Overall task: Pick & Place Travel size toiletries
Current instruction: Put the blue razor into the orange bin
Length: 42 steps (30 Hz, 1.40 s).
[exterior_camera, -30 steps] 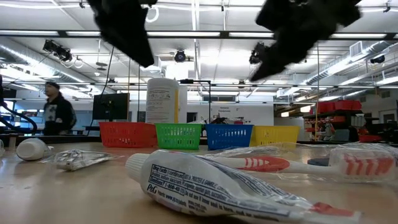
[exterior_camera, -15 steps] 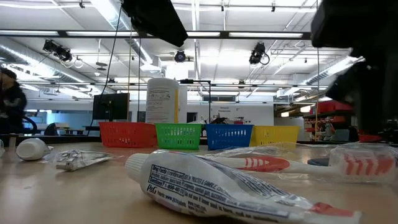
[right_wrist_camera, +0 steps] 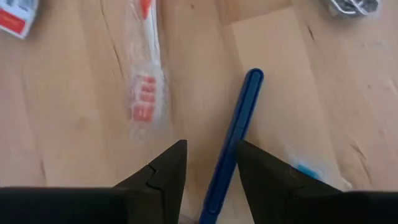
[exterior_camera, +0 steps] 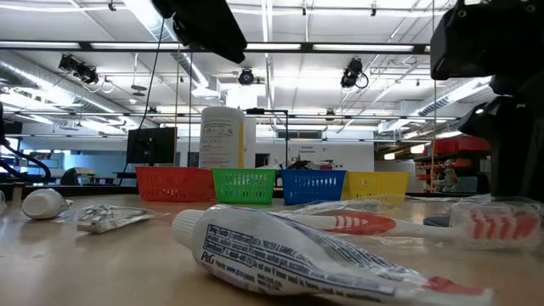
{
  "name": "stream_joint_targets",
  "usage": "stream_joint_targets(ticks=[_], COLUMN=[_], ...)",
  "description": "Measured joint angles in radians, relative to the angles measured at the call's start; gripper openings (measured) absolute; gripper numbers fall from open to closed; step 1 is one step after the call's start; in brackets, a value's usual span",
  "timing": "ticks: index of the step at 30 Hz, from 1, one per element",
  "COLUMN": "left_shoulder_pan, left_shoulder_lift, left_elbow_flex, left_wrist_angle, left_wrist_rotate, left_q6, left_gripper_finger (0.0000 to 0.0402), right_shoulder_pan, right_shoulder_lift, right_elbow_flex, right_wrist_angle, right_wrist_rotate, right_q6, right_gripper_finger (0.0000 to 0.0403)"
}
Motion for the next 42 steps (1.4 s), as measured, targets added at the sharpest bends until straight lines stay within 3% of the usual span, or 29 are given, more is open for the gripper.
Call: stream_joint_targets(ticks=[7,14,21,38,42], left_shoulder_pan=[-0.004,-0.005,-0.005,-0.004,-0.005], left_shoulder_lift=[0.0,0.0,0.0,0.0,0.0], left_elbow_flex=[-0.001,-0.013,-0.061,-0.062,-0.062], left_wrist_angle=[0.0,0.004,0.011,0.077,0.128], left_wrist_rotate=[-0.001,-0.001,-0.006,0.025,0.045], left_q6=[-0.002,-0.002,-0.036,-0.037,0.012], left_gripper_finger=[0.0185,0.0185,0.0185,0.0185,0.0185], right_shoulder_pan=[0.005,0.005,0.009,0.015,0.015], right_shoulder_lift=[-0.002,-0.002,-0.002,0.048,0.049], right_elbow_flex=[0.087,0.106,0.071,0.048,0.047], right_wrist_angle=[-0.053,-0.216,-0.196,-0.151,-0.149], right_wrist_rotate=[0.032,0.044,-0.008,-0.065,-0.067], right_q6=[-0.101,0.03,0.11,0.11,0.105], right_gripper_finger=[0.0154,0.0154,0.0154,0.0154,0.0136])
